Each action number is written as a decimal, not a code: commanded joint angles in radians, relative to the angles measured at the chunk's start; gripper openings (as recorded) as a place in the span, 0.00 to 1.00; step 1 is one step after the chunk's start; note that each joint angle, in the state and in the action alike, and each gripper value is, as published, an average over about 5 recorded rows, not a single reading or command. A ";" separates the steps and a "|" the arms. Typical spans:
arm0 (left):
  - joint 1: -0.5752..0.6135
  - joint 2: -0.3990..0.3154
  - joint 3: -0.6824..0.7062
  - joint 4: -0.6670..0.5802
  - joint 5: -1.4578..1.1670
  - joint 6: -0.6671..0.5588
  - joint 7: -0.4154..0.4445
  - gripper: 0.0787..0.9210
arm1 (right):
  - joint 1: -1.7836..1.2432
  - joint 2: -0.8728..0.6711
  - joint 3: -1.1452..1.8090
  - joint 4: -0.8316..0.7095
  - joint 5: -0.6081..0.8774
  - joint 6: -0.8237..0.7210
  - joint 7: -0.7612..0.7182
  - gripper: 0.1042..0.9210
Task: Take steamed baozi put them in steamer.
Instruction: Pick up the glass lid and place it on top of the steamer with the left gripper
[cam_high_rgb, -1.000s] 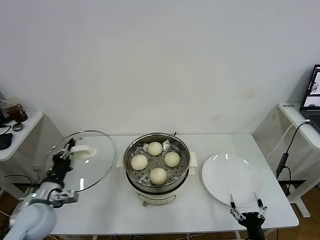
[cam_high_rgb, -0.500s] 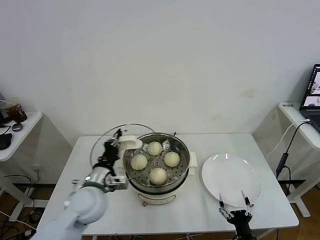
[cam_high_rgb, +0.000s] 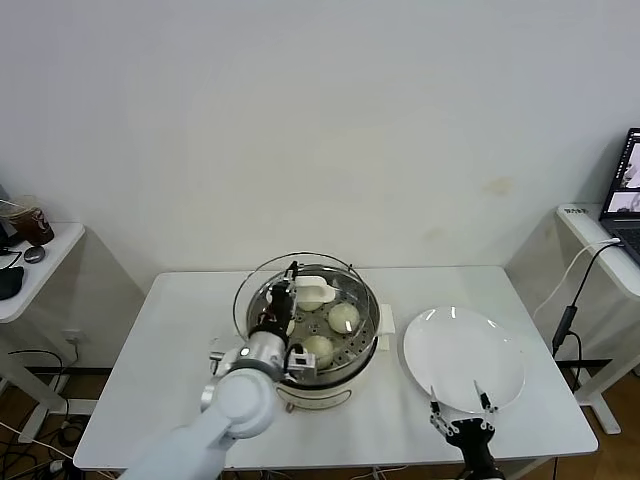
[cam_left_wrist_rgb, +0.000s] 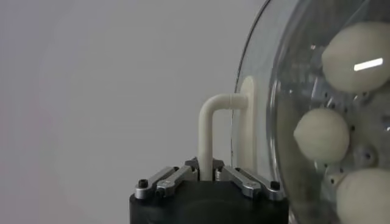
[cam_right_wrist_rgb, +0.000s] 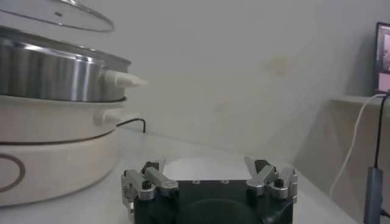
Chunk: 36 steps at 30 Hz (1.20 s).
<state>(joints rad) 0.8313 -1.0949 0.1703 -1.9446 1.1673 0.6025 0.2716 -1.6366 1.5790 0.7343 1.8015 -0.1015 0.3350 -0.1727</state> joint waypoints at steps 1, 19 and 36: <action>-0.029 -0.062 0.071 0.083 0.068 0.005 -0.009 0.11 | 0.000 0.001 -0.008 -0.007 -0.007 0.003 0.002 0.88; 0.003 -0.071 0.047 0.112 0.058 -0.008 -0.045 0.11 | -0.011 0.000 -0.019 0.002 -0.014 0.004 0.005 0.88; 0.050 -0.059 0.011 0.067 -0.017 -0.013 -0.081 0.12 | -0.011 0.001 -0.022 -0.001 -0.017 0.005 0.006 0.88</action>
<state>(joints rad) 0.8493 -1.1658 0.2002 -1.8341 1.1980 0.5887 0.2064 -1.6475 1.5793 0.7121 1.7978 -0.1172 0.3403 -0.1671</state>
